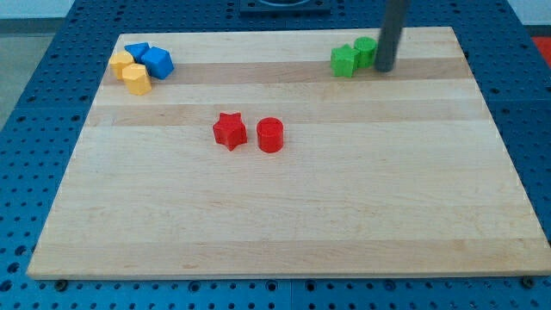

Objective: Move the green star to the center of the board

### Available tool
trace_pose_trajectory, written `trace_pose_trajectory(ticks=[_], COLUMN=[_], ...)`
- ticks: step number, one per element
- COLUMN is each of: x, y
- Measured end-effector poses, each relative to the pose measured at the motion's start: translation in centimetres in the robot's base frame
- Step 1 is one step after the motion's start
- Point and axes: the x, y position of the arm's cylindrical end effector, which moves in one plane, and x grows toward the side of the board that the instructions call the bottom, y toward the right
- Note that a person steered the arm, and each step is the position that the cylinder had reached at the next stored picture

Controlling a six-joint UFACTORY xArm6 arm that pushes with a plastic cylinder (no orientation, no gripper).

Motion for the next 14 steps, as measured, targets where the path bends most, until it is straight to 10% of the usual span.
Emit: trace_pose_trajectory(ticks=[2, 6, 9, 14], x=[-5.4, 8.6, 17.4, 8.6], y=[-5.4, -14.2, -6.6, -9.0])
